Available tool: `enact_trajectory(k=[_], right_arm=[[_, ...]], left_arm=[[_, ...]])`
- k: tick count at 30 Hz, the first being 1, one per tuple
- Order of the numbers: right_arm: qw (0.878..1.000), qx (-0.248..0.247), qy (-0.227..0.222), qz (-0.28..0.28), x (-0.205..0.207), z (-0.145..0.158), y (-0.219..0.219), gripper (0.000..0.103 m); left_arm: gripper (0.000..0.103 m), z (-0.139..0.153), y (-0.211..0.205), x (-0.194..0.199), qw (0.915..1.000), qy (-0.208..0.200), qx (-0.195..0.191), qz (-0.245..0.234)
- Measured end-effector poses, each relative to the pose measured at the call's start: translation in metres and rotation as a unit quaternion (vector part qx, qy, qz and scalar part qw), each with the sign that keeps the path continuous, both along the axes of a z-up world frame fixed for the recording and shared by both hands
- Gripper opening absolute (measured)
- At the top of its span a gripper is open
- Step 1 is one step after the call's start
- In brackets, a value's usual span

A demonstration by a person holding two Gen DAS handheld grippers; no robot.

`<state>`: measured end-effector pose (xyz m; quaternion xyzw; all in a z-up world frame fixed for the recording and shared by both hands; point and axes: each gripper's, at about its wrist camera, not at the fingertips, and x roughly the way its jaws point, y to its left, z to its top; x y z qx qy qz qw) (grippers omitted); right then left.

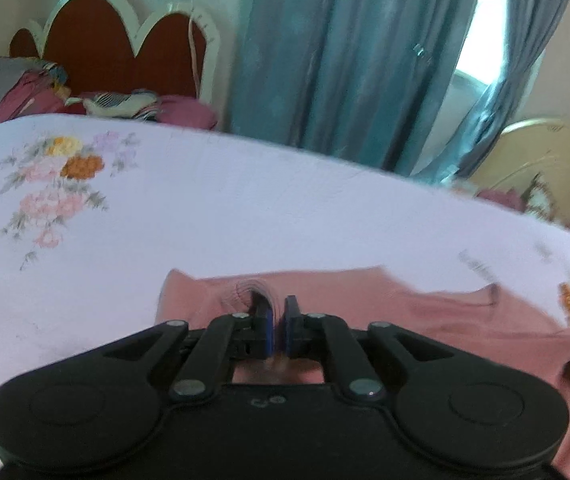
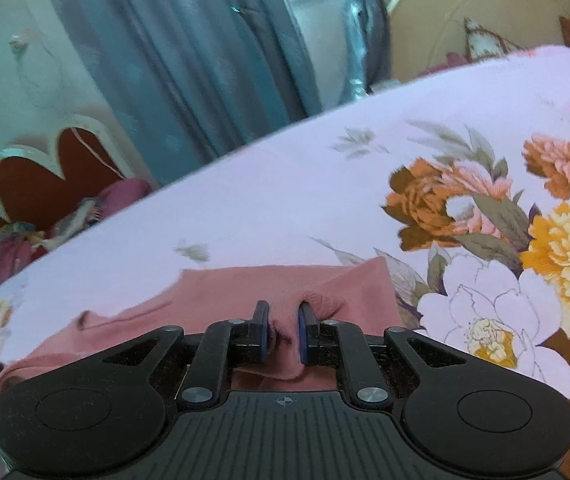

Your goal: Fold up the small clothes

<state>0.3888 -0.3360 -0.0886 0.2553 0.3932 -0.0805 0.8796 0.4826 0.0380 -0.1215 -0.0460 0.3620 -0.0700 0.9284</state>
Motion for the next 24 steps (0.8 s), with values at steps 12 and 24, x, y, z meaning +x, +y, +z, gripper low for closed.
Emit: enact_trajectory(k=[12,24], right_arm=[[0.996,-0.035,-0.055,0.059,0.003,0.013,-0.013,0.078],[0.99,-0.048,-0.03,0.13,0.033,-0.019,0.002,0.078]], left_arm=[[0.061,0.011,0.008,0.001,0.9947,-0.042,0.052,-0.079],[0.041,-0.037,-0.002,0.029,0.9925,0.022,0.056,-0.107]])
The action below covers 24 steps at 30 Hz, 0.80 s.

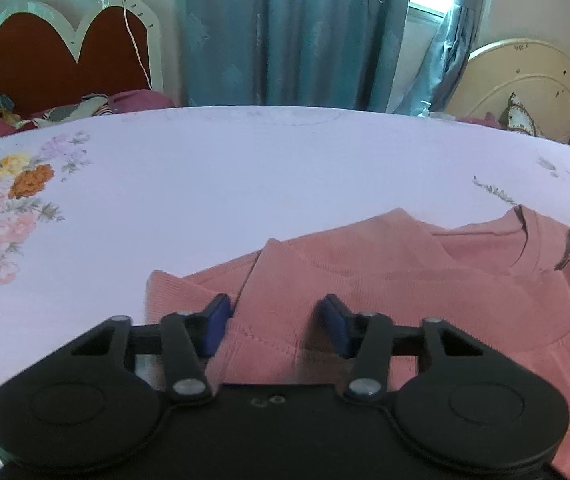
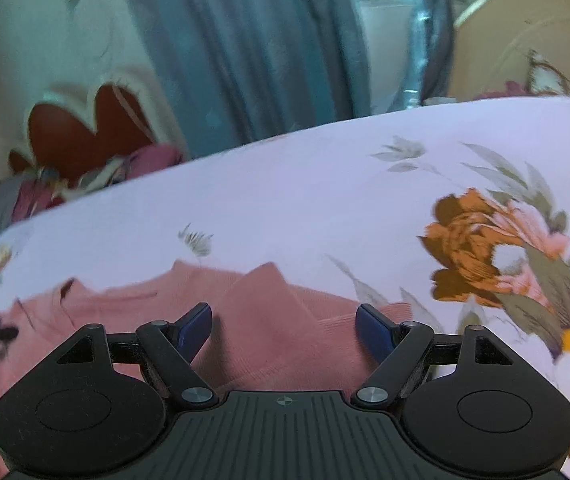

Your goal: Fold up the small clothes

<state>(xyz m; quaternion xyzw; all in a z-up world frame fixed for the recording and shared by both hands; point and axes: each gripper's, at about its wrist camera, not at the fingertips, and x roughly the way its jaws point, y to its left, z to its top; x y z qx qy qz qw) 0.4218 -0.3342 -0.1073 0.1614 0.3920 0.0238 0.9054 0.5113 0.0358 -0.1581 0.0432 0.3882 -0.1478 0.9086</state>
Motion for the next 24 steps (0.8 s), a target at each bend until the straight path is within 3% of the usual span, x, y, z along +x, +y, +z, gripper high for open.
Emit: enact_trajectory(k=[2,4,5,6,9,15,20,24], right_arm=[[1.0,-0.01,0.004,0.017,0.005,-0.004,0.005,0.078],[0.999,-0.022,0.01,0.035,0.008,-0.007,0.011,0.047],[0.999,-0.029,0.016,0.04,0.008,-0.008,0.013,0.025],[0.999,-0.027,0.014,0.043,0.007,-0.008,0.012,0.014],[0.999,-0.032,-0.002,0.039,0.0,-0.003,0.011,0.009],[0.996,-0.028,-0.085,-0.022,-0.009,0.031,-0.01,0.008],[0.997,-0.03,-0.048,-0.056,0.007,0.01,-0.012,0.008],[0.995,-0.081,-0.009,-0.059,0.014,-0.015,-0.003,0.009]], left_arm=[[0.015,0.001,0.0,-0.002,0.9999,0.001,-0.011,-0.009],[0.012,0.002,0.0,-0.004,0.9999,-0.004,-0.01,-0.012],[0.011,0.003,0.001,-0.005,0.9998,-0.007,-0.012,-0.012],[0.011,0.004,0.002,-0.007,0.9998,-0.011,-0.016,-0.009],[0.009,0.009,0.006,-0.01,0.9991,-0.028,-0.033,0.004],[0.008,0.035,0.02,-0.022,0.9915,-0.093,-0.071,0.056],[0.008,0.027,0.018,-0.01,0.9885,-0.093,-0.063,0.101],[0.009,0.006,0.002,-0.004,0.9934,-0.067,0.0,0.093]])
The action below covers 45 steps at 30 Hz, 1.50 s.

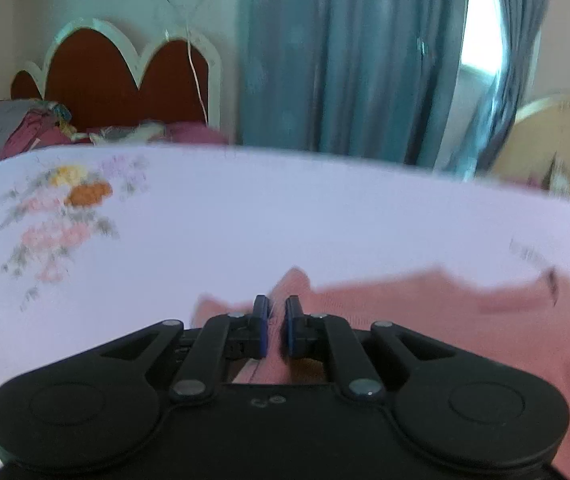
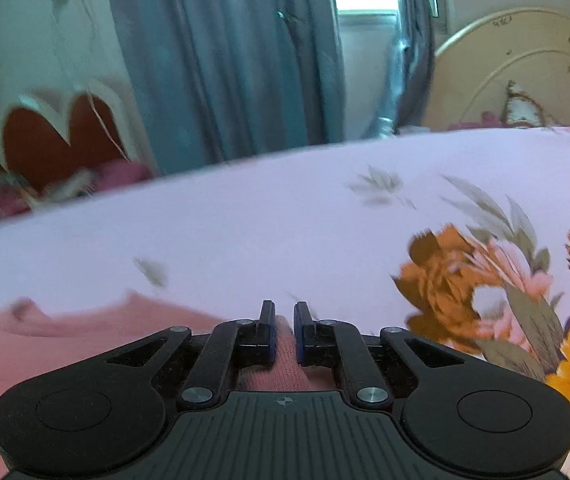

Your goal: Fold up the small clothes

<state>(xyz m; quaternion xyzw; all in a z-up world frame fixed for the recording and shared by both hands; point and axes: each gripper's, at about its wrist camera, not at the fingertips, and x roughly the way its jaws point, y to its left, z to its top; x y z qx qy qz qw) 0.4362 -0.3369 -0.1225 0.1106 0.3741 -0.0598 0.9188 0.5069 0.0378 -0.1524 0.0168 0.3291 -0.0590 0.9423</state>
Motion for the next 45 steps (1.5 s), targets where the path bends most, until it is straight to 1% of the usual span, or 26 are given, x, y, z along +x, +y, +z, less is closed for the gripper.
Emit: enact_trajectory(k=[1,2,3,4,5,6,7,8,11,12,13,14,17,19,21,23,25,27,30,32,34,37,39,41,43,45], right_arm=[[1.0,-0.008,0.0,0.0,-0.002,-0.002,0.0,0.009],[1.0,-0.018,-0.002,-0.003,-0.004,-0.002,0.001,0.015],[1.0,-0.029,-0.003,-0.011,-0.006,0.0,0.0,0.037],[0.999,-0.037,-0.011,-0.024,-0.009,0.004,-0.003,0.051],[0.998,-0.042,-0.02,-0.034,-0.013,0.008,-0.004,0.072],[0.998,-0.042,-0.03,-0.038,-0.017,0.013,-0.008,0.073],[0.998,-0.034,-0.036,-0.036,-0.021,0.018,-0.011,0.073],[0.998,-0.024,-0.041,-0.032,-0.025,0.023,-0.013,0.073],[0.998,-0.008,-0.056,-0.01,-0.038,0.039,-0.005,0.072],[0.998,-0.005,-0.056,0.008,-0.043,0.043,0.003,0.062],[0.998,-0.001,-0.052,0.025,-0.044,0.044,0.011,0.056],[0.998,0.0,-0.045,0.042,-0.046,0.046,0.021,0.046],[0.996,0.008,-0.025,0.089,-0.054,0.04,0.052,0.045],[0.994,-0.001,-0.019,0.111,-0.057,0.035,0.073,0.046],[0.991,-0.015,-0.014,0.133,-0.064,0.03,0.092,0.046],[0.99,-0.031,-0.007,0.14,-0.072,0.024,0.101,0.046],[0.99,-0.041,0.002,0.138,-0.078,0.016,0.1,0.046],[0.991,-0.063,0.02,0.12,-0.083,0.007,0.093,0.046],[0.995,-0.043,0.027,0.082,-0.089,0.001,0.07,0.046],[0.996,-0.049,0.029,0.065,-0.093,0.007,0.066,0.046],[0.997,-0.045,0.017,0.062,-0.103,0.017,0.069,0.046],[0.995,-0.065,0.044,0.061,-0.115,0.006,0.075,0.046],[0.996,-0.06,0.041,0.05,-0.124,0.006,0.072,0.046],[0.997,-0.053,0.041,0.039,-0.13,0.015,0.071,0.046],[0.997,-0.064,0.029,0.044,-0.139,0.022,0.077,0.046],[0.995,-0.072,0.055,0.051,-0.145,0.014,0.083,0.046]], left_arm=[[0.011,-0.004,-0.001,-0.003,0.9999,0.003,0.012,0.002],[0.017,-0.006,-0.002,-0.003,0.9998,0.007,0.019,0.002],[0.021,-0.006,-0.001,-0.004,0.9997,0.003,0.023,0.004],[0.027,-0.006,0.0,-0.006,0.9996,-0.001,0.027,0.007],[0.031,-0.004,0.002,-0.007,0.9995,-0.001,0.03,0.007],[0.034,-0.002,0.005,-0.009,0.9995,-0.002,0.031,0.007],[0.042,0.001,0.007,-0.011,0.9995,-0.005,0.031,0.009],[0.046,0.005,0.01,-0.014,0.9994,-0.009,0.03,0.012],[0.046,0.02,0.01,-0.03,0.9993,-0.026,0.026,0.003],[0.046,0.026,0.008,-0.037,0.9993,-0.029,0.023,-0.005],[0.047,0.03,0.005,-0.043,0.9992,-0.031,0.018,-0.016],[0.047,0.033,0.001,-0.05,0.999,-0.032,0.015,-0.028],[0.048,0.032,-0.016,-0.068,0.9979,-0.019,0.014,-0.061],[0.048,0.027,-0.028,-0.077,0.997,-0.007,0.011,-0.076],[0.048,0.017,-0.032,-0.081,0.9971,0.003,0.015,-0.074],[0.048,0.007,-0.03,-0.085,0.9974,0.02,0.018,-0.067],[0.049,-0.002,-0.025,-0.088,0.9975,0.032,0.029,-0.055],[0.051,-0.008,-0.016,-0.092,0.9978,0.031,0.036,-0.046],[0.051,-0.006,-0.004,-0.094,0.9984,0.033,0.028,-0.035],[0.051,-0.002,-0.002,-0.095,0.9984,0.038,0.03,-0.03],[0.051,0.0,-0.002,-0.097,0.9982,0.044,0.033,-0.025],[0.051,0.001,-0.002,-0.098,0.9979,0.054,0.033,-0.016],[0.051,0.002,-0.001,-0.099,0.9977,0.059,0.032,-0.013],[0.051,0.002,0.002,-0.101,0.9975,0.065,0.026,-0.009],[0.05,0.003,0.003,-0.104,0.997,0.072,0.027,-0.004],[0.05,0.004,0.003,-0.109,0.9968,0.073,0.031,-0.005]])
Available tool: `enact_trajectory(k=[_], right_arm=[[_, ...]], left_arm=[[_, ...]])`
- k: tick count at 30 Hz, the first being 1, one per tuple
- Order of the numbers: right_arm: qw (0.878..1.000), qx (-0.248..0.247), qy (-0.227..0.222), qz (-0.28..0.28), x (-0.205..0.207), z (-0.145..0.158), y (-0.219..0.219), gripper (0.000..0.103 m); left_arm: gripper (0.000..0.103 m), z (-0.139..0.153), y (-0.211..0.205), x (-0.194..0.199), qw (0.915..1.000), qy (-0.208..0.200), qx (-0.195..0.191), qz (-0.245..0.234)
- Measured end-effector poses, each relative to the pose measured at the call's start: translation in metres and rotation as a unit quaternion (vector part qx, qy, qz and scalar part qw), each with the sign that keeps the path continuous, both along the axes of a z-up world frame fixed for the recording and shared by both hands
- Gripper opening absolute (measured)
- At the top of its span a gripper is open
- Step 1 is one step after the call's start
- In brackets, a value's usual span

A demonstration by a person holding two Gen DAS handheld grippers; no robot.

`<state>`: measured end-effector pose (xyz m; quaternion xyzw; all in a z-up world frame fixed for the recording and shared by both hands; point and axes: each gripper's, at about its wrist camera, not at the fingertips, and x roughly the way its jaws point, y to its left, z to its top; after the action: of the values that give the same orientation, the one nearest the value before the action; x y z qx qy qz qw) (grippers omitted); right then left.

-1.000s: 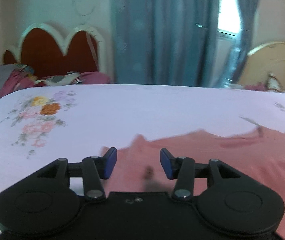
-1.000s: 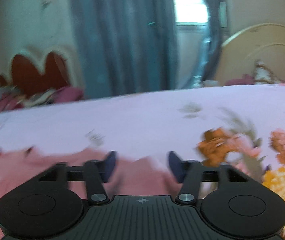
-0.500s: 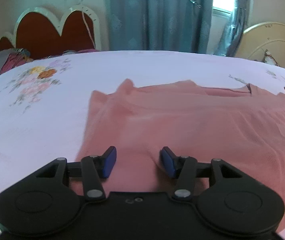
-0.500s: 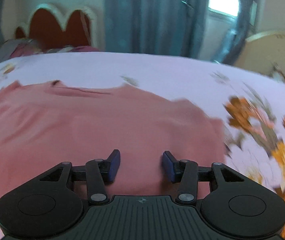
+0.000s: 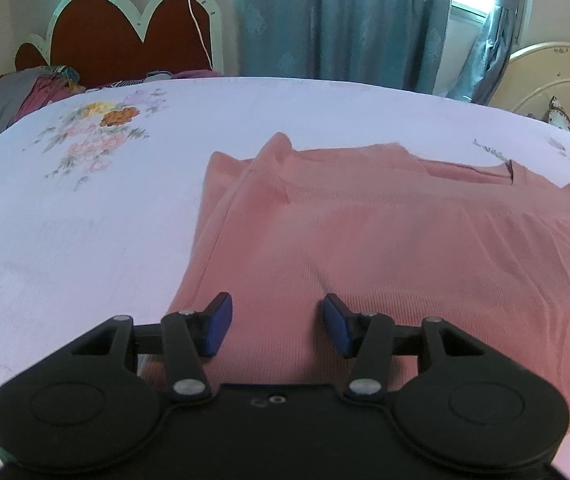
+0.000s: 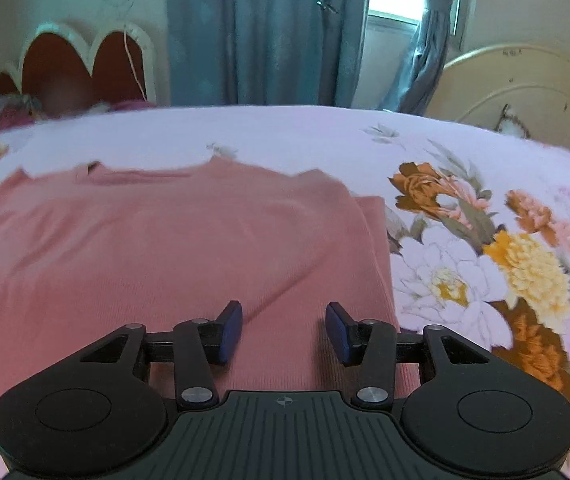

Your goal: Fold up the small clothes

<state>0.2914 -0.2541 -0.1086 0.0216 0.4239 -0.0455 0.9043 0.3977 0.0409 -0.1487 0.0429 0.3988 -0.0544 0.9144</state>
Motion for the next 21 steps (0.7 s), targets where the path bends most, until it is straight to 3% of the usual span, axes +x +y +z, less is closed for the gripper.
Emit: enact_trajectory(k=[15,21], right_arm=[[0.999,-0.03,0.013,-0.018,-0.009,-0.009,0.015,0.046],[1.0,-0.014,0.013,0.002,-0.011,-0.007,0.008,0.049]], left_arm=[[0.05,0.002,-0.009,-0.02,0.9994,0.006,0.033,0.001],[0.052,0.013,-0.007,-0.036,0.9997,0.01,0.008,0.02]])
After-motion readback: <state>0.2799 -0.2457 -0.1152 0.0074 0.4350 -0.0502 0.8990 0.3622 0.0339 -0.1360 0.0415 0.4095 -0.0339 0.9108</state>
